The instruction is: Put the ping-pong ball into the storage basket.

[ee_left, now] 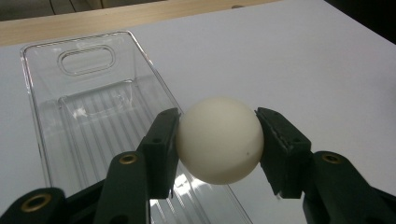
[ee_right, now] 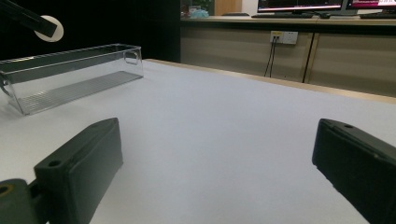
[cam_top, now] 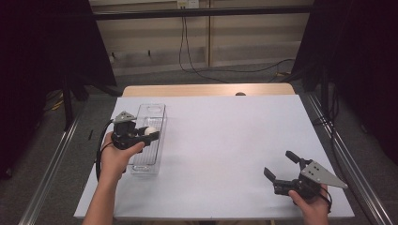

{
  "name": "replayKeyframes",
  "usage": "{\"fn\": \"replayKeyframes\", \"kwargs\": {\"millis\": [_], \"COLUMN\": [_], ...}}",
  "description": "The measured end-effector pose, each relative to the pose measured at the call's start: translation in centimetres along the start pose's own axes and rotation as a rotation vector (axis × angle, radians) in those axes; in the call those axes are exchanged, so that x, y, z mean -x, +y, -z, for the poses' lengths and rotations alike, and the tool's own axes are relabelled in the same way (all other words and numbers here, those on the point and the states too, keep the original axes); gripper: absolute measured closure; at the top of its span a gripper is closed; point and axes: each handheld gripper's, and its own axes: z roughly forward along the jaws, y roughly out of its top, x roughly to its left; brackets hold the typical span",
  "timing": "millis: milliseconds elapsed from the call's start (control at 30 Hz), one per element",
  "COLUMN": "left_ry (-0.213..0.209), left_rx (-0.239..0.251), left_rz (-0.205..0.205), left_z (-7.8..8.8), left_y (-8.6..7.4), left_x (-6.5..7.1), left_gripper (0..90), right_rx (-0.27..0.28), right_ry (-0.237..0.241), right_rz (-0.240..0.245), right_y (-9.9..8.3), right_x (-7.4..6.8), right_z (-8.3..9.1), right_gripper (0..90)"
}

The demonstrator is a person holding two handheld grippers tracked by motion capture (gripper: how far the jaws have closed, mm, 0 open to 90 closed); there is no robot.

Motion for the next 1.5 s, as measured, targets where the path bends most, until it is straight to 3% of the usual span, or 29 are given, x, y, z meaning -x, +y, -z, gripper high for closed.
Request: {"fn": "replayKeyframes", "kwargs": {"millis": [500, 1500], "left_ry": [0.010, 0.045], "left_rx": [0.018, 0.017], "left_rz": [0.019, 0.010], "left_z": [0.4, 0.5], "left_y": [-0.8, -1.6], "left_x": [-0.7, -1.2], "left_gripper": [51.1, 51.1], "right_rx": [0.004, 0.003], "right_ry": [-0.004, -0.001], "right_rz": [0.004, 0.006], "right_y": [0.0, 0.0], "right_x": [0.0, 0.0], "right_z": [0.1, 0.1], "right_gripper": [1.4, 1.3]}}
